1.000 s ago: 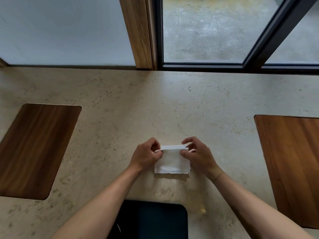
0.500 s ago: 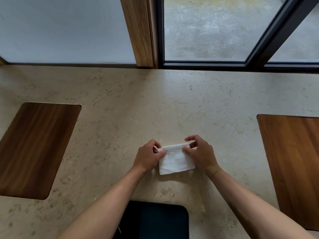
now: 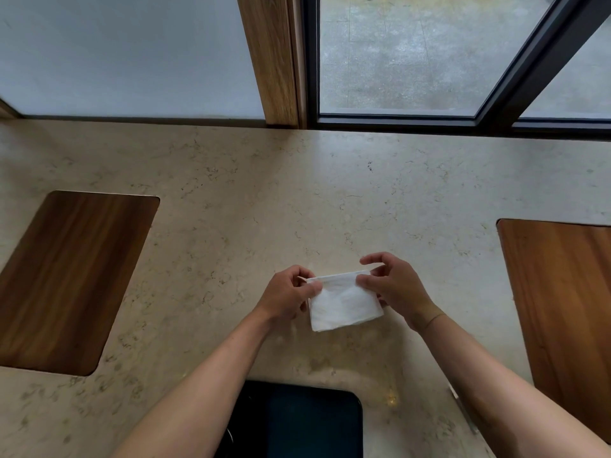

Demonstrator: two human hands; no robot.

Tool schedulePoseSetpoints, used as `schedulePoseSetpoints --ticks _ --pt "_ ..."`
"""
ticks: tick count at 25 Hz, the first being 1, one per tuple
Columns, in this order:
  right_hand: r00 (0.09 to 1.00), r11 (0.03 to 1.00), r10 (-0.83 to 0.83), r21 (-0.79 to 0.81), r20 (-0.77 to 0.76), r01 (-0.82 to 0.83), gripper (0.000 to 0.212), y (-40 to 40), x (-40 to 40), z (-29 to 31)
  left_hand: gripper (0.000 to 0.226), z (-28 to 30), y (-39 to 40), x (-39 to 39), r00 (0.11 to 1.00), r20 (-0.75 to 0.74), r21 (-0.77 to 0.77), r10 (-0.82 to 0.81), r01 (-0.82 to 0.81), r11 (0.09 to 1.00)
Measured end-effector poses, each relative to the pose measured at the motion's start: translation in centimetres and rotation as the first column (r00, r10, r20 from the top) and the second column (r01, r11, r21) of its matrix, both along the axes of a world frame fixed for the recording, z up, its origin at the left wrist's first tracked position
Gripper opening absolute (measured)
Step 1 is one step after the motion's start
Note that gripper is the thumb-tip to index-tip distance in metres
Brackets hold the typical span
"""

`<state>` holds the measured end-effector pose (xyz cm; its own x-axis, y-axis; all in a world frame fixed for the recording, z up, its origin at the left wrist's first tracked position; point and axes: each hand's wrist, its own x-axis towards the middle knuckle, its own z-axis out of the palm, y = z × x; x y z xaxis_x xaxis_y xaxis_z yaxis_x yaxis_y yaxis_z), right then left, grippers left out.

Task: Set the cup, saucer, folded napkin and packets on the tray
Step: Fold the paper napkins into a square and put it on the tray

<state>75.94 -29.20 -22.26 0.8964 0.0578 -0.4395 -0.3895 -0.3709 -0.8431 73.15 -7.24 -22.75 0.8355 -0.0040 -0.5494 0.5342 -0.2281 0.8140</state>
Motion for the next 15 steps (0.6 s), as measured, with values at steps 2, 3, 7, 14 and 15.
schedulePoseSetpoints --ticks 2,3,7,14,15 --pt "0.994 0.988 0.042 -0.149 0.099 -0.027 0.028 0.2 0.1 -0.4 0.010 -0.4 -0.5 0.1 0.999 0.042 0.093 0.007 -0.011 0.996" --pt "0.989 0.978 0.070 -0.203 0.133 -0.042 0.028 0.3 0.1 -0.7 0.009 -0.6 -0.7 0.1 0.998 0.059 0.147 0.006 -0.014 0.989" --pt "0.962 0.935 0.154 -0.348 0.226 -0.068 0.027 0.9 -0.2 -1.8 0.009 -1.2 -1.3 -0.3 0.994 0.104 0.360 -0.043 0.003 0.933" --pt "0.939 0.882 0.220 -0.466 0.264 -0.076 0.026 1.3 -0.3 -2.9 0.012 -1.5 -1.7 -0.6 0.970 0.175 0.623 -0.169 0.024 0.782" --pt "0.938 0.881 0.225 -0.467 0.263 -0.080 0.026 1.3 -0.3 -2.8 0.012 -1.6 -1.7 -0.6 0.966 0.185 0.631 -0.182 0.025 0.776"
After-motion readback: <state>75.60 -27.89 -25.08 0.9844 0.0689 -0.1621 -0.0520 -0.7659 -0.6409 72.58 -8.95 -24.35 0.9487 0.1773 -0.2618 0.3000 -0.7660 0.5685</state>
